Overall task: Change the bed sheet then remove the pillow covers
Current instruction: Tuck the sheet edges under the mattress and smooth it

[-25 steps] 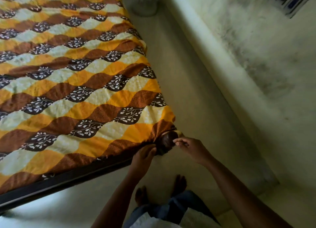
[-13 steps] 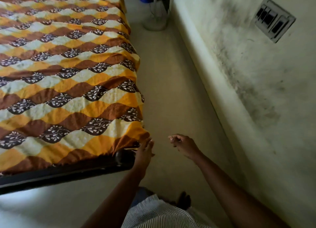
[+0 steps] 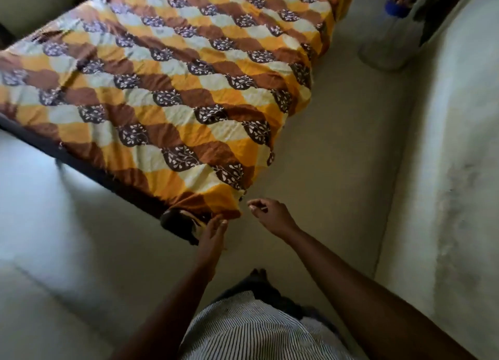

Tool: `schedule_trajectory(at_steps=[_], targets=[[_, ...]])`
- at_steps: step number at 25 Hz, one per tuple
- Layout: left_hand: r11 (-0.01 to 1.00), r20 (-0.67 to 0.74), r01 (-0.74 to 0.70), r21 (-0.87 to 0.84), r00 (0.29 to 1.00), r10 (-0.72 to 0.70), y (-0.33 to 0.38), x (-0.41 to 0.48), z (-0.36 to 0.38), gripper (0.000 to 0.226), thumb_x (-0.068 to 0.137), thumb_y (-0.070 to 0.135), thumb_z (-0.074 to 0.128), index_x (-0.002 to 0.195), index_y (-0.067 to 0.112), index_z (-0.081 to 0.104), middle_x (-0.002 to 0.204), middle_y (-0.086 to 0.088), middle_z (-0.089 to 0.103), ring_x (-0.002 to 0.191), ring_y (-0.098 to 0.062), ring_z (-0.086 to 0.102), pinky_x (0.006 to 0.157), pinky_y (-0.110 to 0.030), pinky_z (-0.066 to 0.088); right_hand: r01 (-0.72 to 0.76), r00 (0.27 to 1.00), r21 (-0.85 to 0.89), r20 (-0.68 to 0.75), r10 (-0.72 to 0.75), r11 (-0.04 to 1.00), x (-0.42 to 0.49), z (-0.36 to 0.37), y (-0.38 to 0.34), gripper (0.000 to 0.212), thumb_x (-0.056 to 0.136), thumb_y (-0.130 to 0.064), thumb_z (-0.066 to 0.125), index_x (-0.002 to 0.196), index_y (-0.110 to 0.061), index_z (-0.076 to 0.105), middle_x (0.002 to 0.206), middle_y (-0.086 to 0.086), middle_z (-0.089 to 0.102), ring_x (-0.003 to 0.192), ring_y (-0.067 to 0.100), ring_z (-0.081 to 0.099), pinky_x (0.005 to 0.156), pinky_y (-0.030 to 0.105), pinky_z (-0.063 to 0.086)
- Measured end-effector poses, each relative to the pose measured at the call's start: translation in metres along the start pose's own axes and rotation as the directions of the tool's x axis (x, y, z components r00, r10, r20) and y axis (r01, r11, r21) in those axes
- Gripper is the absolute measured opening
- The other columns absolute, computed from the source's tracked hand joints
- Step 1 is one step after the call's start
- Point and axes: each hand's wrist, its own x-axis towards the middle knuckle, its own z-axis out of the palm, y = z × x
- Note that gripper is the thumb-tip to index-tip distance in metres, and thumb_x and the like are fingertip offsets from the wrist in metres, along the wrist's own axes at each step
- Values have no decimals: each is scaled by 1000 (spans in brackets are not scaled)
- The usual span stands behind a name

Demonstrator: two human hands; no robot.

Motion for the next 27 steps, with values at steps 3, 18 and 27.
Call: schedule_trajectory(at_steps=[3, 18, 27], targets=[[996, -245, 76, -43, 966, -84, -11, -16, 6, 36, 98, 27, 42, 132, 15, 48, 130, 3, 47, 120, -16, 43, 95, -28, 35, 89, 991, -6, 104, -88, 996, 14, 4, -6, 30, 92, -28, 56, 118, -16, 62, 115, 5, 66, 104, 17, 61, 79, 23, 45], [995, -767, -39, -95, 640, -48, -102, 24, 38, 45, 95, 31, 48, 139, 25, 39, 142, 0, 44, 126, -17, 44, 93, -28, 40, 429, 899, -42, 121, -422, 902, 79, 141, 87, 63, 76, -41, 73, 128, -19, 45, 126, 4, 53, 113, 22, 53, 87, 37, 50], [852, -767, -422, 311, 418, 486, -198, 121, 18, 32, 84, 31, 56, 114, 27, 46, 101, 29, 53, 89, 24, 53, 76, -2, 45, 803, 534, 14, -461, -709, 596, 147, 252, 147, 58, 84, -70, 41, 106, -17, 47, 97, 9, 60, 87, 17, 57, 74, 21, 50]])
